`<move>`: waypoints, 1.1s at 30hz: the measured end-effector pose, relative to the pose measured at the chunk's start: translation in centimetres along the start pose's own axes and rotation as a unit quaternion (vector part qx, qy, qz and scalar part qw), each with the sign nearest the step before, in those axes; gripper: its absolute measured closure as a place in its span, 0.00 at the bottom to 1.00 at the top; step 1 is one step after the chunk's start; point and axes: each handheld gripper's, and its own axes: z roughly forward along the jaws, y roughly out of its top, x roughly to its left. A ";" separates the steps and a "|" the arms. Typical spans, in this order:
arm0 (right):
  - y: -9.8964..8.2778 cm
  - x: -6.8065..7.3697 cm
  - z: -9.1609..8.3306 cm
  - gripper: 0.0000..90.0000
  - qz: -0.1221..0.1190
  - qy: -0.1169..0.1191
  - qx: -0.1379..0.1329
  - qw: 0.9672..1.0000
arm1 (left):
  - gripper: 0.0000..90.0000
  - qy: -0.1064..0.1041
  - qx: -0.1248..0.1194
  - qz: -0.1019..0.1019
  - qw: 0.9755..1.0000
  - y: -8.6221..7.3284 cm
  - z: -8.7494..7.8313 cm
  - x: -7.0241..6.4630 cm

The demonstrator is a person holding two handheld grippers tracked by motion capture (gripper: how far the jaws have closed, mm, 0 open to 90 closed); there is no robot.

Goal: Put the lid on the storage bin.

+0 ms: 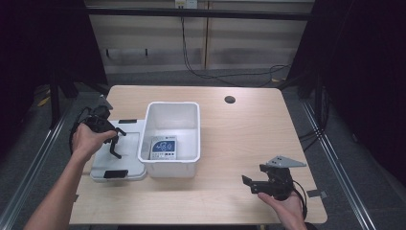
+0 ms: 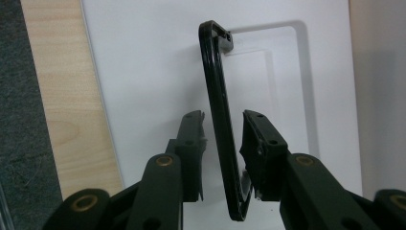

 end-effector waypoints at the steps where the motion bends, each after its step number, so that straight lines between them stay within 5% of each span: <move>1: 0.0 0.0 0.0 0.20 0.000 0.000 0.000 1.000 | 0.78 0.000 0.000 0.000 1.000 0.0 0.0 0.0; 11: 0.0 0.0 0.1 0.20 -0.006 0.000 0.004 1.000 | 0.87 0.017 0.012 -0.003 1.000 0.6 1.1 -0.6; 22: 0.0 0.1 0.3 0.20 -0.011 -0.005 0.013 1.000 | 0.89 0.014 0.019 -0.031 0.999 0.9 1.2 -0.7; 33: 0.0 0.1 0.4 0.20 -0.011 -0.004 0.016 1.000 | 0.93 -0.003 0.017 -0.036 0.999 1.1 1.1 -1.3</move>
